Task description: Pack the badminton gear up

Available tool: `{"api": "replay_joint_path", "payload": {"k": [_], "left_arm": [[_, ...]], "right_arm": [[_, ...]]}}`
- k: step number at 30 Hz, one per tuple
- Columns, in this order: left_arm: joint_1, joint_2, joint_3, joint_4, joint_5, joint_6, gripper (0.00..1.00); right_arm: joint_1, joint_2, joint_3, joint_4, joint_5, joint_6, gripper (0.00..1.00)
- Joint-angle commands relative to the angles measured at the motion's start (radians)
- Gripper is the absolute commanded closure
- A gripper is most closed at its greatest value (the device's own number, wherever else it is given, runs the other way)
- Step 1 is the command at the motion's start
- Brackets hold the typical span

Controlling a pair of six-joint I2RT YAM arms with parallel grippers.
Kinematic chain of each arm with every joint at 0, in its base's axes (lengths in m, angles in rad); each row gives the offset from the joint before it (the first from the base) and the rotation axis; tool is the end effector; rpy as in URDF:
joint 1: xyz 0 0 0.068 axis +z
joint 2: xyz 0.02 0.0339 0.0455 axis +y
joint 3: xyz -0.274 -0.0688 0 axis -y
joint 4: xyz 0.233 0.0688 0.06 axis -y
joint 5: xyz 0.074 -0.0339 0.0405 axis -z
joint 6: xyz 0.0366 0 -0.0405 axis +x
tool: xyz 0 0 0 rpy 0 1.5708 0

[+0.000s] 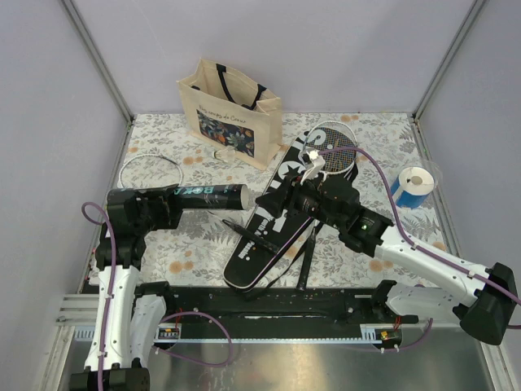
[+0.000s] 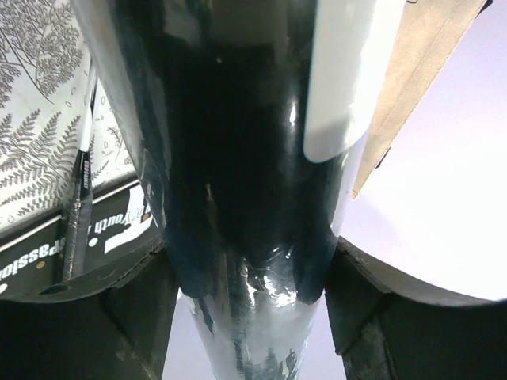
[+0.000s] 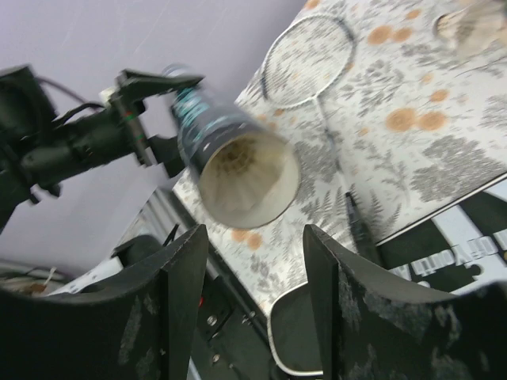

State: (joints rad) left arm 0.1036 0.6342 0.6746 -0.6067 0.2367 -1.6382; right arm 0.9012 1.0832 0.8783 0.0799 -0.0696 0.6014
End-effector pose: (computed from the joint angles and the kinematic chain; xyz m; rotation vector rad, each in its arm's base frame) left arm 0.1224 0.0041 0.2864 -1.6935 1.6262 -1.0938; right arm 0.1480 0.1910 0.3531 -0.3307 1.8112 1.1550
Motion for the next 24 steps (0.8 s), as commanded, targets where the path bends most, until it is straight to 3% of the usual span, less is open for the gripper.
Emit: {"api": "replay_joint_path", "payload": {"k": [1,9,13,16,24], "left_arm": [[0.001,-0.054,0.095,-0.016,-0.089,0.077,0.83],[0.001,-0.056,0.311,-0.103,-0.214,0.175,0.82],[-0.005,-0.053,0.355,-0.105,-0.232,0.182,0.82],[-0.022,-0.064,0.358,-0.113,-0.232,0.169,0.82],[-0.065,-0.091,0.359,-0.126,-0.221,0.135,0.82]], "right_arm": [[-0.068,0.046,-0.009,0.069,0.09,-0.032,0.41],[-0.142,0.397,0.12,0.345,0.103,0.012,0.41],[-0.145,0.598,0.191,0.538,0.181,0.006,0.41],[-0.143,0.759,0.305,0.586,0.209,0.001,0.4],[-0.143,1.09,0.517,0.712,0.324,0.254,0.4]]}}
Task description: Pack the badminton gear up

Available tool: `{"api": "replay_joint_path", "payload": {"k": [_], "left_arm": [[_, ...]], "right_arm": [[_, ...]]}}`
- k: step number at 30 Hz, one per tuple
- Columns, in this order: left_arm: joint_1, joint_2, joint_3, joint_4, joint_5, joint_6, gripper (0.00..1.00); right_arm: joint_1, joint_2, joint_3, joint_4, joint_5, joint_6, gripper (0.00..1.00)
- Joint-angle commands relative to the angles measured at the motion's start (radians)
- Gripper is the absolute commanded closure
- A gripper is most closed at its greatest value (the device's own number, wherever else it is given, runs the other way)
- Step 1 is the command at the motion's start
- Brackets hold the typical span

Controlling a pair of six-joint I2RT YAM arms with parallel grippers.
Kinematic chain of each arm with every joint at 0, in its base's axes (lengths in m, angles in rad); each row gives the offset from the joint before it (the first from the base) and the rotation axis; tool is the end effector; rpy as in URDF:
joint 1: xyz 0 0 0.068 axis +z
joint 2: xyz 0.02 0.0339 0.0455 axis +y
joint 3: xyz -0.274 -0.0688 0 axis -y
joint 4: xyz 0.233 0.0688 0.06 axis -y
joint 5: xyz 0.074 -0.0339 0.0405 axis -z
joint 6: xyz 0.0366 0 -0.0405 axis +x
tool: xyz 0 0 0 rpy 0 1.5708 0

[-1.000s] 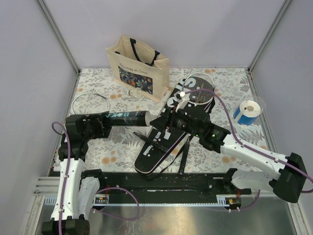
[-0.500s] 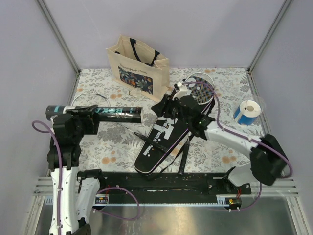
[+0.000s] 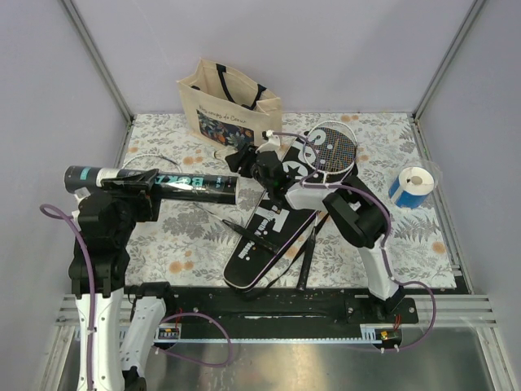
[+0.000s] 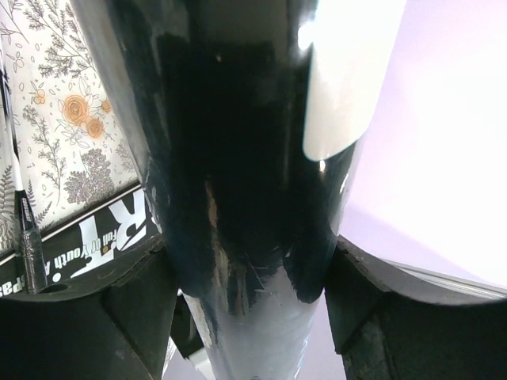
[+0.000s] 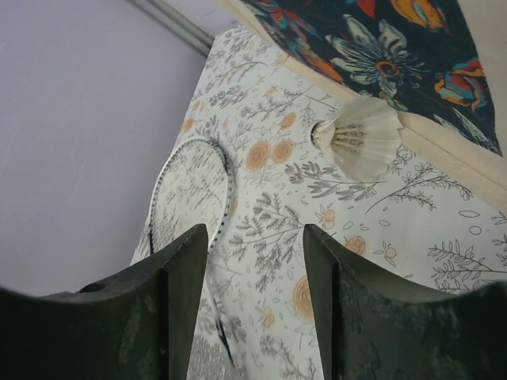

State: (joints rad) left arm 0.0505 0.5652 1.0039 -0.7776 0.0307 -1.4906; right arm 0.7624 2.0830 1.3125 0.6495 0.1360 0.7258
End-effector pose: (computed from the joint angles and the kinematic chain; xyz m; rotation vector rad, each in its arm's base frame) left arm 0.0783 0.0028 0.3768 -1.4050 1.4792 -0.9757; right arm 0.3453 0.3229 0.2198 0.0752 1.7914 0.9840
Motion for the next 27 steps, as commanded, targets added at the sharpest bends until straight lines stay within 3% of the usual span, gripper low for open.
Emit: {"api": "replay_joint_path", "payload": {"k": [1,8,27], "left_arm": [[-0.017,-0.022,0.036,0.041,-0.017,-0.013,0.82],[-0.044,-0.021,0.068,0.037,-0.018,-0.017,0.82],[-0.043,-0.025,0.061,0.023,-0.025,-0.043,0.82]], "right_arm": [[-0.008,0.115,0.114,0.139,0.131,0.141,0.39],[-0.02,0.287,0.341,-0.034,0.125,0.196,0.38],[-0.052,0.474,0.579,-0.201,0.068,0.429,0.38]]}}
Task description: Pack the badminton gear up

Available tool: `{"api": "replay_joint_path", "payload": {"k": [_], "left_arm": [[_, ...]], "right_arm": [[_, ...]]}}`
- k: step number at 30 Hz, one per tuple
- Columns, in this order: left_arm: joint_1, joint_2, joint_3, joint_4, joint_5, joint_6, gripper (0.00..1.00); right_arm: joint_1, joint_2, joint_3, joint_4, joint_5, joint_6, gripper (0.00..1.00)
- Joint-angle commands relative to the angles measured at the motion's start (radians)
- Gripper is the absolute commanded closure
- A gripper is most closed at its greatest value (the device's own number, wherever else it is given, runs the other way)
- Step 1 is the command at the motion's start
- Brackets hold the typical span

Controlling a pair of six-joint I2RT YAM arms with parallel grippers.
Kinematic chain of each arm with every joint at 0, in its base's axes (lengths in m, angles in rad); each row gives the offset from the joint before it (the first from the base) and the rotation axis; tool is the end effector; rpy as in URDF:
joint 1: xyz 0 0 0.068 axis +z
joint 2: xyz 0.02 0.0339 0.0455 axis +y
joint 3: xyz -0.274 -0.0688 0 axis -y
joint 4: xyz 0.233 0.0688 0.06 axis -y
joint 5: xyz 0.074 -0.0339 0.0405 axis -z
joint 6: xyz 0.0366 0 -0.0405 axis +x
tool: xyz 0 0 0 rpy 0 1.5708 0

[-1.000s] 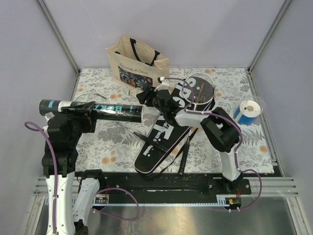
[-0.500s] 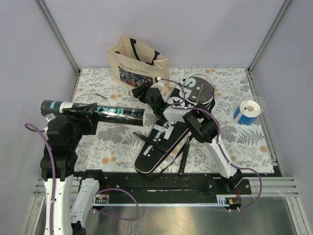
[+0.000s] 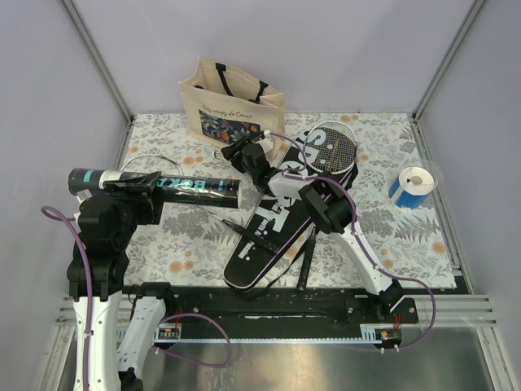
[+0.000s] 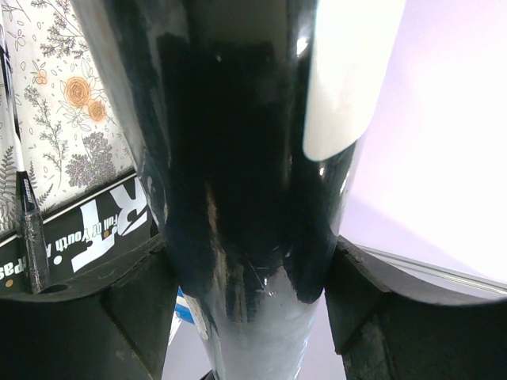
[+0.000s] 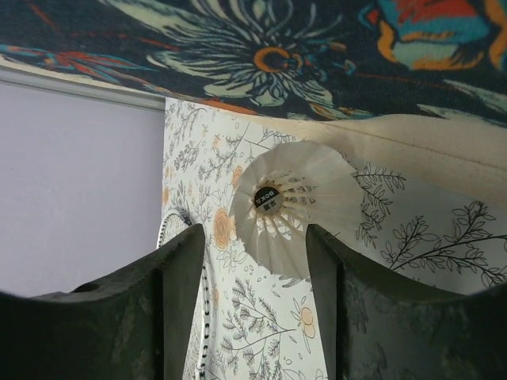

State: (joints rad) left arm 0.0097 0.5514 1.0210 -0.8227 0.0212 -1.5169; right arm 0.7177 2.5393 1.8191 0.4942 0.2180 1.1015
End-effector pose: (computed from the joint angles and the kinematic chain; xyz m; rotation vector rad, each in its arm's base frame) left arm 0.0710 -0.0001 0.3777 -1.4161 1.5022 -1.0008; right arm 0.4327 0.3672 0.1356 0.5318 1.8578 1.0804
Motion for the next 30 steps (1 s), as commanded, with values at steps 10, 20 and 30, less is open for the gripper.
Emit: {"api": "replay_joint_path", "payload": {"k": [10,20,30], "left_arm": [[-0.005,-0.019,0.022,0.068,-0.053,-0.017,0.82],[-0.004,-0.015,-0.002,0.068,-0.092,-0.014,0.82],[-0.004,0.018,-0.044,0.086,-0.098,0.001,0.82]], "right_arm": [[-0.008,0.032,0.101,-0.014,-0.071,0.011,0.77],[-0.006,-0.106,-0.124,0.211,-0.157,0.058,1.0],[-0.012,-0.492,-0.613,0.445,-0.33,0.034,1.0]]}}
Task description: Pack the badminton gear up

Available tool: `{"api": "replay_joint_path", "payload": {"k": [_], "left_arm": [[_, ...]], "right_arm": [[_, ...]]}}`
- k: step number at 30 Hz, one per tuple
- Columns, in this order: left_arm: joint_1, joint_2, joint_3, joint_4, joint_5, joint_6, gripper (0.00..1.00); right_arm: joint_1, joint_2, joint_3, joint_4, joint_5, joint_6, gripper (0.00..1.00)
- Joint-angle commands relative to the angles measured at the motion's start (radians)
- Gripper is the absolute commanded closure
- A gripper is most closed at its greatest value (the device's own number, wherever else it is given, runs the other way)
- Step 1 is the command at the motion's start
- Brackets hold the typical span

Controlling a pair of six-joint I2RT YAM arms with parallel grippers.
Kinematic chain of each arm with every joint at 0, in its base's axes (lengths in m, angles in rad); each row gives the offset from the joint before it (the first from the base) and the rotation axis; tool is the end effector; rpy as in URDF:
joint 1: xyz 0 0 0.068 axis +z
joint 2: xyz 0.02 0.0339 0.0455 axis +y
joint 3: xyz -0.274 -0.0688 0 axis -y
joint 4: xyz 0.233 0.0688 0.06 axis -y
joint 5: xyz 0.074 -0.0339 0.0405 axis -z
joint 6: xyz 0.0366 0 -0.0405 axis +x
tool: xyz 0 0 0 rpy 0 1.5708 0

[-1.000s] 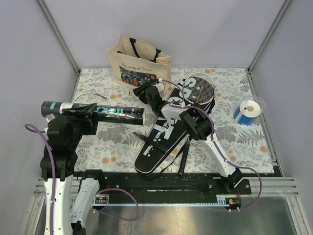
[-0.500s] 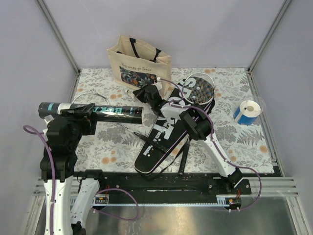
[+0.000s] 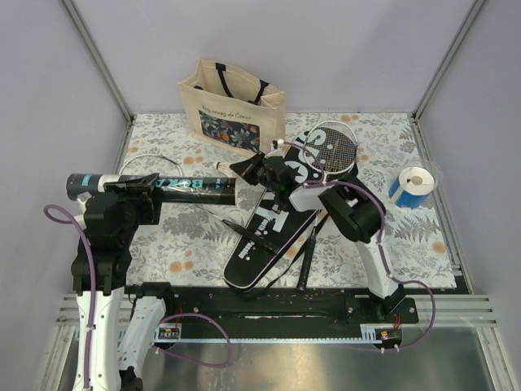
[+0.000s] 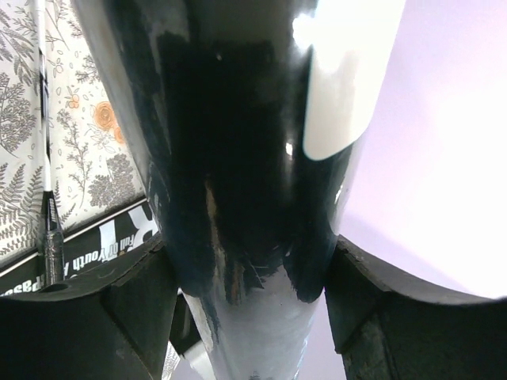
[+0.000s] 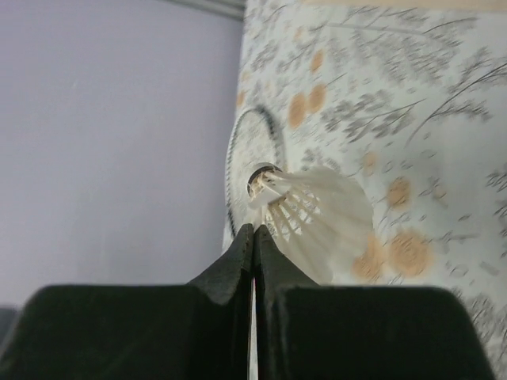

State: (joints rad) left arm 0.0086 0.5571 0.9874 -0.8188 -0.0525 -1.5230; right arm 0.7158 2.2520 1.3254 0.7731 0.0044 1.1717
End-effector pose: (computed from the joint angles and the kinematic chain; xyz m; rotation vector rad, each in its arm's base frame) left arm 0.0765 0.0026 0.3682 -1.4685 1.4743 -0.9195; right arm 0.3697 0.3213 0.1592 0.4410 1.8849 1.3412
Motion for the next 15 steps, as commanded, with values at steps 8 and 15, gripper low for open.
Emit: {"api": "replay_joint_path", "payload": {"k": [8,15], "left_arm": [[-0.002,0.029,-0.044,0.084,0.04,-0.031,0.82],[-0.002,0.075,-0.072,0.092,0.098,-0.045,0.82]], "right_arm": [[-0.039,-0.593,-0.481,0.091,-0.152,-0.234,1.0],[-0.041,-1.015,-0.69,-0.119,-0.061,-0.463,1.0]]}}
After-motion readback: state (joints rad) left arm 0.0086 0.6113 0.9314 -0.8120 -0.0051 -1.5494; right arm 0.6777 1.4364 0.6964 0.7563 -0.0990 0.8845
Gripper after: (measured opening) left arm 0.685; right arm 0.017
